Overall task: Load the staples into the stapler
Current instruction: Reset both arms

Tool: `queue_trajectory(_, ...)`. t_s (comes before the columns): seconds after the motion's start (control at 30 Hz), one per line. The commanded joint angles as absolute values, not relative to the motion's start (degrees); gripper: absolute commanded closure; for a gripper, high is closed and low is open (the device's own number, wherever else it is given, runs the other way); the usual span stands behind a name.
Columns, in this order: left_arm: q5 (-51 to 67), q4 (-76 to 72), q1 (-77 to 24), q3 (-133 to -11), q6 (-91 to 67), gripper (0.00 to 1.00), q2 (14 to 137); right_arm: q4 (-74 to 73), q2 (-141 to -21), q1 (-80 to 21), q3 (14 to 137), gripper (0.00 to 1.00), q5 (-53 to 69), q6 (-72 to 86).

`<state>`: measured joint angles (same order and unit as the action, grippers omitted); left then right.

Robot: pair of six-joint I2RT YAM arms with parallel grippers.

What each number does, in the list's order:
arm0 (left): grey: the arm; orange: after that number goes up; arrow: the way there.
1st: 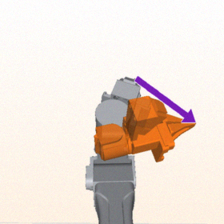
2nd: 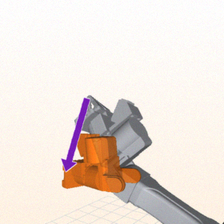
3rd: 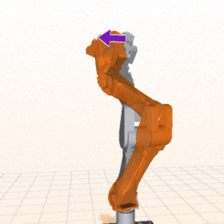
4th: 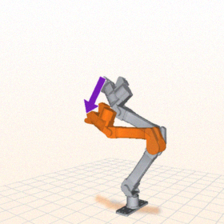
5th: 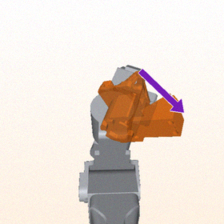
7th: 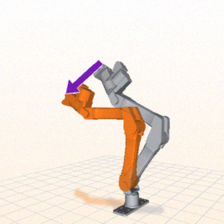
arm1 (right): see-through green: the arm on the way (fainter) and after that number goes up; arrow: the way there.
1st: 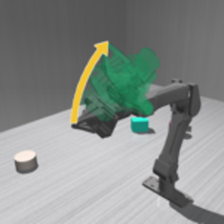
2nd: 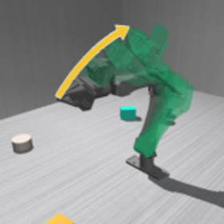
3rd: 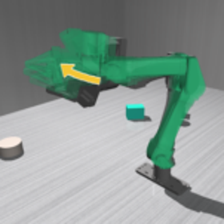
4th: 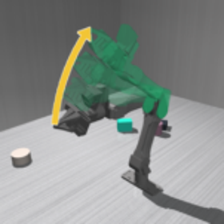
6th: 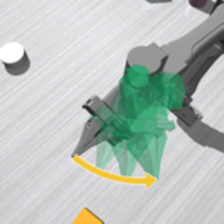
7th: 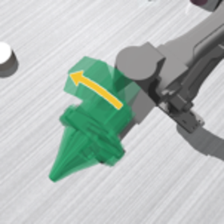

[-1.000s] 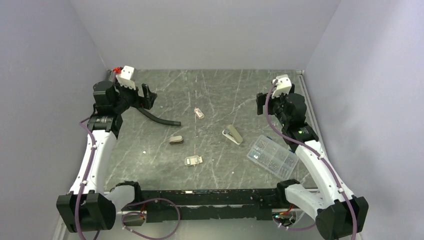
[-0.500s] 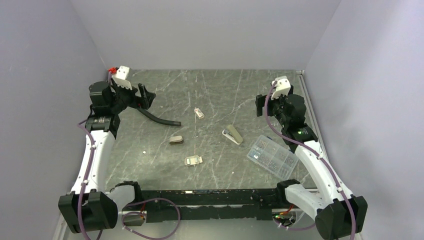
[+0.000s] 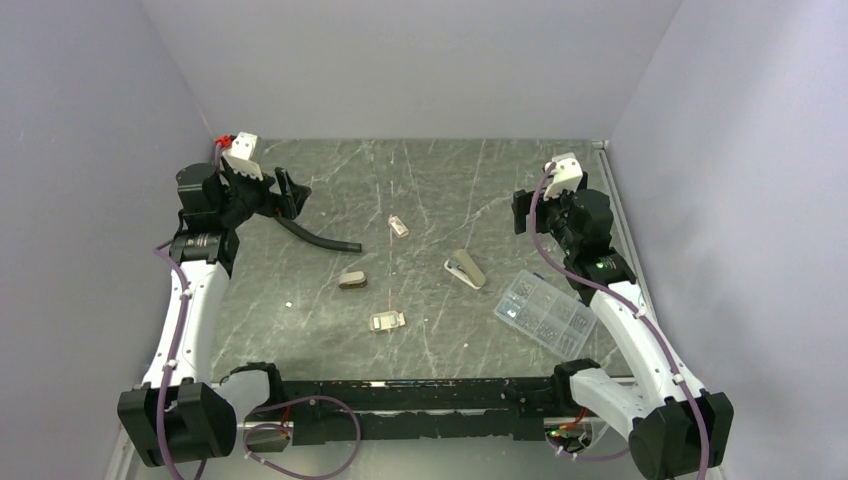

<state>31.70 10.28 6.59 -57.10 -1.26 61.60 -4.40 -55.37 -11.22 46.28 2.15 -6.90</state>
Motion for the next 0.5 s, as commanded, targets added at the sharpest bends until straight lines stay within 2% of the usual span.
queue_trajectory(0.0,33.2,8.2,7.1,-57.0,-2.1,0.05,60.6,-1.5,-54.4,-10.9,46.4,0.00,3.2,-7.3)
queue_trajectory(0.47,34.2,8.2,7.4,-57.0,-2.3,0.05,60.9,-1.6,-54.7,-10.8,46.3,0.00,3.7,-7.4)
